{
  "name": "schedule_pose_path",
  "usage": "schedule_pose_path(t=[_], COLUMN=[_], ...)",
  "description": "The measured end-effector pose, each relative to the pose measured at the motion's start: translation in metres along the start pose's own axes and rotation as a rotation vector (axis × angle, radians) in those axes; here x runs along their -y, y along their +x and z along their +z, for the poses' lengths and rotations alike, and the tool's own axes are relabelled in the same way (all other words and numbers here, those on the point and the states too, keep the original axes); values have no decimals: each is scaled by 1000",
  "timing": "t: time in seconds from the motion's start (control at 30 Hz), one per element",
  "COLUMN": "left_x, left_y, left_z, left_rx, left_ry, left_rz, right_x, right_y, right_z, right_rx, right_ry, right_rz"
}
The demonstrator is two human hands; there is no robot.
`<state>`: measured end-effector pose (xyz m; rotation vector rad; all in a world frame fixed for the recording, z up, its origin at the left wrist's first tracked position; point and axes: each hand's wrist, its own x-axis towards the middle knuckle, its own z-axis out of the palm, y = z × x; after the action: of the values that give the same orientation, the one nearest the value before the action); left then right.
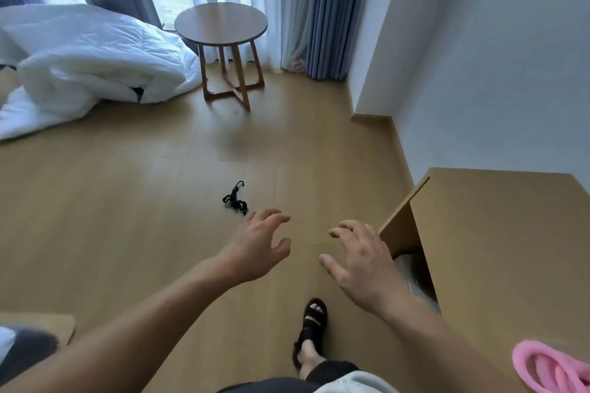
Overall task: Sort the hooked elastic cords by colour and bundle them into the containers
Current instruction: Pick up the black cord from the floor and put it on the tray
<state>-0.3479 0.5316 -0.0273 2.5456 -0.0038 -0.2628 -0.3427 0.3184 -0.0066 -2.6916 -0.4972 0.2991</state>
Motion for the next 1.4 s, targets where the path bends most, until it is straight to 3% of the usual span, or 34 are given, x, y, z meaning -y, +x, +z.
schedule_pose_path(t=[0.37,0.67,0.93,1.17,1.4], left_x=[52,153,294,414,522], left_y=[106,169,268,359,442], left_z=[-76,-114,-135,-70,71], left_rx=[-166,-222,-79,39,26], left_ry=[9,-93,-165,-172,-230], left_rz=[-280,-442,-465,-549,-635], right_x=[22,88,143,127,61], right_y=[202,344,488,588,655], right_z=[-5,29,110,238,418], right_rx=[135,275,385,497,612], right_ry=[-14,-105,-112,-83,-100], right_rz=[-244,-385,-305,-184,-195])
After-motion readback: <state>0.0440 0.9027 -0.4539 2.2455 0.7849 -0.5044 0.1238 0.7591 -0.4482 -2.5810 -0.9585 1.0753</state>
